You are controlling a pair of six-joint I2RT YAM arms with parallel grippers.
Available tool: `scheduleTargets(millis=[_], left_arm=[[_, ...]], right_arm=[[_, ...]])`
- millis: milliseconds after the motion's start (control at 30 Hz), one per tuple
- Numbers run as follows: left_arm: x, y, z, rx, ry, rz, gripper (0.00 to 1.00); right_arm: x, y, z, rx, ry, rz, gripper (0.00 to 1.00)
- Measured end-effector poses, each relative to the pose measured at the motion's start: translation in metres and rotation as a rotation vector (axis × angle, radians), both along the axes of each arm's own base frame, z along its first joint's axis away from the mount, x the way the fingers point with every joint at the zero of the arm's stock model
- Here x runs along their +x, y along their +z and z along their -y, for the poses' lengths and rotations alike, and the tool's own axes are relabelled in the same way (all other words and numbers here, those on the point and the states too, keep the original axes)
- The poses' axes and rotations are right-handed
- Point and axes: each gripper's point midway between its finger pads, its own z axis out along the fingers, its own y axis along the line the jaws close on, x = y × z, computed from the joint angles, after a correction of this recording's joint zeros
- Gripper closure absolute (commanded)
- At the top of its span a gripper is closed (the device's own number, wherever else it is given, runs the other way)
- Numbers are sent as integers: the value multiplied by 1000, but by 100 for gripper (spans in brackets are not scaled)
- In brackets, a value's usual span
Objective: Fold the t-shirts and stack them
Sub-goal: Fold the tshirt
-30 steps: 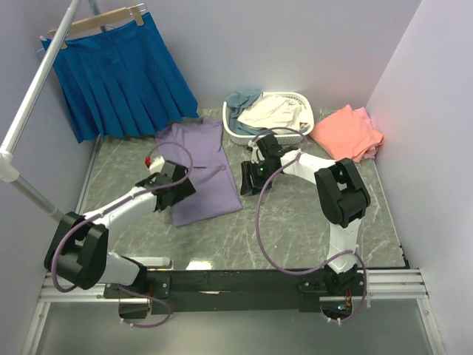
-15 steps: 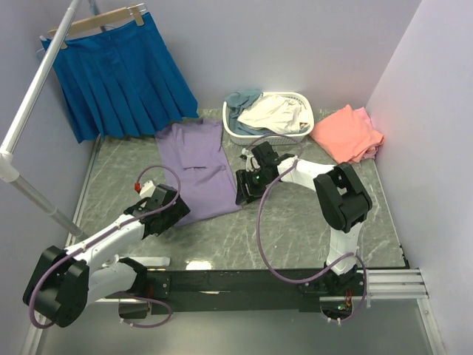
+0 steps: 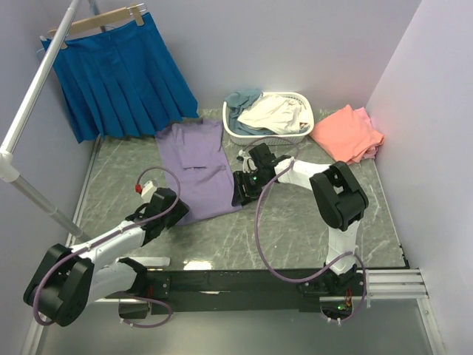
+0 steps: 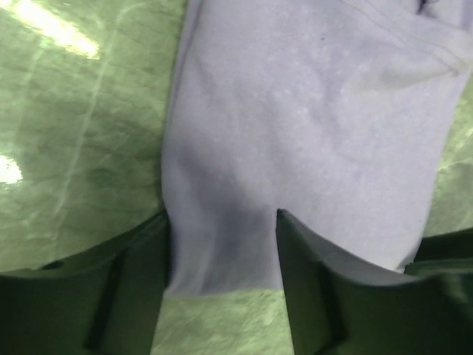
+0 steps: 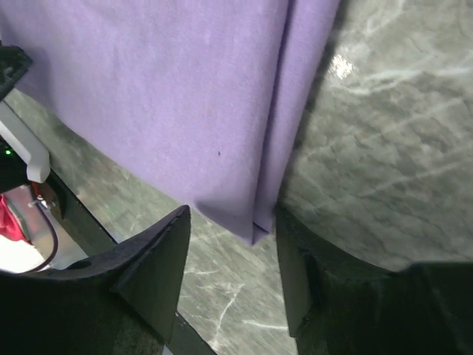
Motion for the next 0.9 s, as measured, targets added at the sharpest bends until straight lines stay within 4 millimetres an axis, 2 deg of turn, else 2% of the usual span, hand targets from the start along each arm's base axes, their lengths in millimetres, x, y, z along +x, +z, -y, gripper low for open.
scheduleTargets(millis=[33,67,100,133,167,200,267,400,533,700,900], left_arm=[[1,-1,2,-11,-3,6,54],[1,-2,3,-21,-4,10,61],[0,-4,4,-27,-5,9,74],[-1,-4,4,-35,-6,10,82],[-2,-6,5,-41,-2,6,91],[-5,-9,5,-42,-7,-2,99],[-6,-9,6,-50,-11,-3,99],[-11,-8,10,-57,-28,-13,99],[-32,-8,17,-50,-73,-58,99],[-68,-6,27,-44,-150,-136,99],[-112,-2,32,-60,-213,-216,99]], right_arm=[[0,0,-2,8,1,-4,51],[0,-1,-4,16,2,-8,59],[0,-2,-5,24,3,-15,64],[0,-4,-7,30,4,-23,69],[0,-5,-9,35,2,-31,80],[0,-8,-10,41,1,-40,86],[-1,-10,-12,47,2,-49,100],[-2,-12,-12,48,-4,-58,100],[-15,-13,-4,47,-6,-58,100],[-54,-12,16,14,1,-69,100],[-124,-4,23,-20,80,-72,100]])
